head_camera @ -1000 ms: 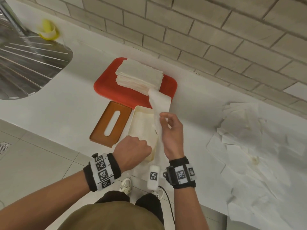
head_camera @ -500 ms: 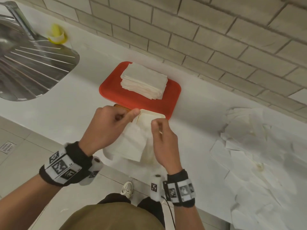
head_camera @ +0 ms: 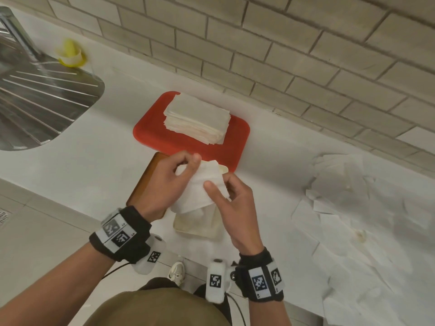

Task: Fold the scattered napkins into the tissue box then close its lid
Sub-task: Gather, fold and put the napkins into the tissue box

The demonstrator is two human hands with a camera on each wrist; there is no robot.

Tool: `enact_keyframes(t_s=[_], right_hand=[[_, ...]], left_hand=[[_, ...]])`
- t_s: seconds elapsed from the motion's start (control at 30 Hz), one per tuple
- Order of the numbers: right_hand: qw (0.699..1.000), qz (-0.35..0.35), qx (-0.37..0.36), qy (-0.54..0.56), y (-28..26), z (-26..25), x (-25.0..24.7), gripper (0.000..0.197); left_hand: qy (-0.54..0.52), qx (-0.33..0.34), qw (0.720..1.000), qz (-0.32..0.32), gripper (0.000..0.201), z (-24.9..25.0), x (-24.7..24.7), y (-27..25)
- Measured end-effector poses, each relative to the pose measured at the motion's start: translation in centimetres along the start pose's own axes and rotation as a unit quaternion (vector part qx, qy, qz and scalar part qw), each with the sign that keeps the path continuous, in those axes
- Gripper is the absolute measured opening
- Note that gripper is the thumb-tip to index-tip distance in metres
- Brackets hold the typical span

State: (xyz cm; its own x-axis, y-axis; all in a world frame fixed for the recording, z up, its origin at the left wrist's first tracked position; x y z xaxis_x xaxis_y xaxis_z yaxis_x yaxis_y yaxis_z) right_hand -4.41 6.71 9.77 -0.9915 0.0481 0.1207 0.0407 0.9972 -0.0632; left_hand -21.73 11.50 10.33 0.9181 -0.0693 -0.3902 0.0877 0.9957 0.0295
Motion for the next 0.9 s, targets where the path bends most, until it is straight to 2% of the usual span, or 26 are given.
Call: enact_keyframes(t_s=[0.07,0.1,0.2,0.27,0.33,0.37,0.43,0.5,0.53,0.6,0.67,0.7,0.73,0.8,0.83,0.9], right_hand=[[1.000,-0.020,-0.006,0.003,1.0,-1.0,-1.1,0.020],[1.000,-0.028,-0.007,0.009,1.4,-1.5,-1.6,0.021],[0.999,-0.034,0.005,0.028,2.8,-2.4,-3.1,0.023],[0.999,-0.033,0.021,0.027,3.9,-2.4,-3.5,0.021],[0.999,-0.038,0.019,-0.023,5.3,-1.8,-3.4,0.026],[0.997,-0.044,0.016,-0.053,6.2,-1.0,-3.3,0.031],[0.989,-0.060,0.009,-0.134,8.1,1.2,-3.3,0.042],[0.969,-0.091,-0.003,-0.228,9.8,3.9,-3.0,0.049],[0.958,-0.106,-0.004,-0.265,10.5,5.2,-2.7,0.050],[0.928,-0.122,-0.018,-0.351,11.3,7.0,-2.0,0.047],[0.895,-0.121,-0.063,-0.425,11.6,7.9,-1.3,0.045],[0.880,-0.121,-0.084,-0.452,11.7,8.2,-1.0,0.045],[0.864,-0.122,-0.102,-0.477,11.7,8.5,-0.8,0.046],[0.840,-0.126,-0.125,-0.513,11.6,9.0,-0.4,0.051],[0.834,-0.125,-0.129,-0.521,11.6,9.1,-0.4,0.053],[0.832,-0.128,-0.133,-0.523,11.8,8.9,-0.2,0.056]], left_hand=[[-0.060,-0.014,0.992,-0.109,0.028,-0.7,0.2,-0.4],[-0.072,-0.020,0.987,-0.140,0.031,-1.3,0.1,-0.6],[-0.088,-0.019,0.981,-0.171,0.039,-2.5,-0.5,-1.4],[-0.100,-0.045,0.980,-0.166,0.032,-3.1,-0.5,-2.0],[-0.114,-0.107,0.977,-0.142,0.027,-4.0,-0.1,-2.6],[-0.099,-0.134,0.978,-0.127,0.030,-4.7,0.2,-2.8],[0.015,-0.159,0.983,-0.089,0.042,-6.4,1.0,-3.0],[0.141,-0.158,0.975,-0.072,0.054,-7.9,2.1,-3.6],[0.167,-0.152,0.972,-0.069,0.058,-8.3,2.6,-3.8],[0.170,-0.142,0.973,-0.066,0.062,-8.7,3.6,-4.0],[0.185,-0.124,0.971,-0.081,0.060,-8.6,3.9,-4.1],[0.232,-0.103,0.962,-0.096,0.057,-8.2,4.0,-4.2],[0.316,-0.076,0.940,-0.103,0.053,-7.8,3.9,-4.2],[0.503,-0.017,0.861,-0.075,0.046,-6.9,3.4,-4.2],[0.551,0.020,0.833,-0.048,0.043,-6.3,3.3,-3.9],[0.559,0.104,0.822,-0.011,0.035,-4.9,3.1,-2.8]])
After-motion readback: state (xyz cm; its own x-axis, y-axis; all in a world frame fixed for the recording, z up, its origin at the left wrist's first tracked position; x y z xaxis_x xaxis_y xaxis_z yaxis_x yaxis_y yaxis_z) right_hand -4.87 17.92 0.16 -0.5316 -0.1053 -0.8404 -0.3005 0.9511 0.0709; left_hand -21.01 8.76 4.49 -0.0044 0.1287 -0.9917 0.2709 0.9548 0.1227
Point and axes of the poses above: each hand's wrist, its own y-axis towards the middle knuckle, its own x-axis out of the palm, z = x × y, the point moved 4 cm from there along y, towards the middle knuckle, and after that the axes turned 14 degrees about y, right-handed, at the moved point
